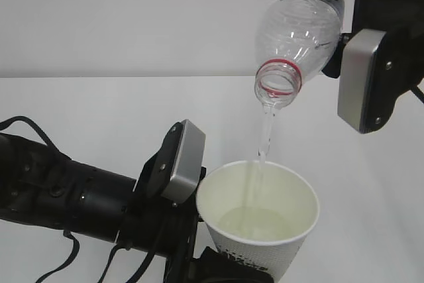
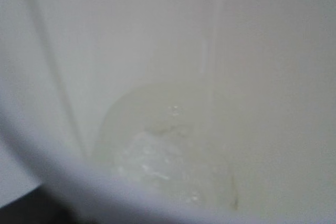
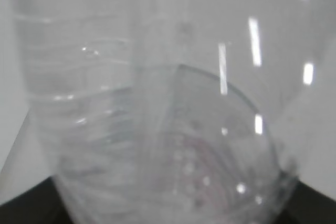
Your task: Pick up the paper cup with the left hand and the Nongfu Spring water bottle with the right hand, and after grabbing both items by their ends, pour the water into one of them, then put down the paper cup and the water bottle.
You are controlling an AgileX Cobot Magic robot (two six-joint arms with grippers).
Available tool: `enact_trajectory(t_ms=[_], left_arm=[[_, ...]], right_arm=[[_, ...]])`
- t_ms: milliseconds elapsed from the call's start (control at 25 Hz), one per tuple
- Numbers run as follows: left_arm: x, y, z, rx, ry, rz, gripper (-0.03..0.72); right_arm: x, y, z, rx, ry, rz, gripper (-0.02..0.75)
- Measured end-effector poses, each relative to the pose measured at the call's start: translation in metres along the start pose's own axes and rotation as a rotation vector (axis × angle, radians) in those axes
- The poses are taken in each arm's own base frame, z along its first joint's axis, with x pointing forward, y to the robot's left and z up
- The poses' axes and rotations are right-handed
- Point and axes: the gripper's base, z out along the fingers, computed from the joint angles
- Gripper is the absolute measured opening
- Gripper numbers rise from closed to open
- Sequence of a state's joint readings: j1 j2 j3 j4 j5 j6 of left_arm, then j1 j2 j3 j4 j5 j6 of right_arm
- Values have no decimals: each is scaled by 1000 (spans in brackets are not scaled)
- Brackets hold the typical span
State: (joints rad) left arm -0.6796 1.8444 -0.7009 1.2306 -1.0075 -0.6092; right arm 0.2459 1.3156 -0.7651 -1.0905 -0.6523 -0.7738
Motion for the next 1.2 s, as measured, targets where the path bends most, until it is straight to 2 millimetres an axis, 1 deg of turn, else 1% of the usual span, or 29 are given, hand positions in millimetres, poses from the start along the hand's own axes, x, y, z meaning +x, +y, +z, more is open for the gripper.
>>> enact_trajectory(t_ms=[1200], left_arm=[[0,0,0,1,1,1,508]], right_arm=[[0,0,0,-3,3,1,485]])
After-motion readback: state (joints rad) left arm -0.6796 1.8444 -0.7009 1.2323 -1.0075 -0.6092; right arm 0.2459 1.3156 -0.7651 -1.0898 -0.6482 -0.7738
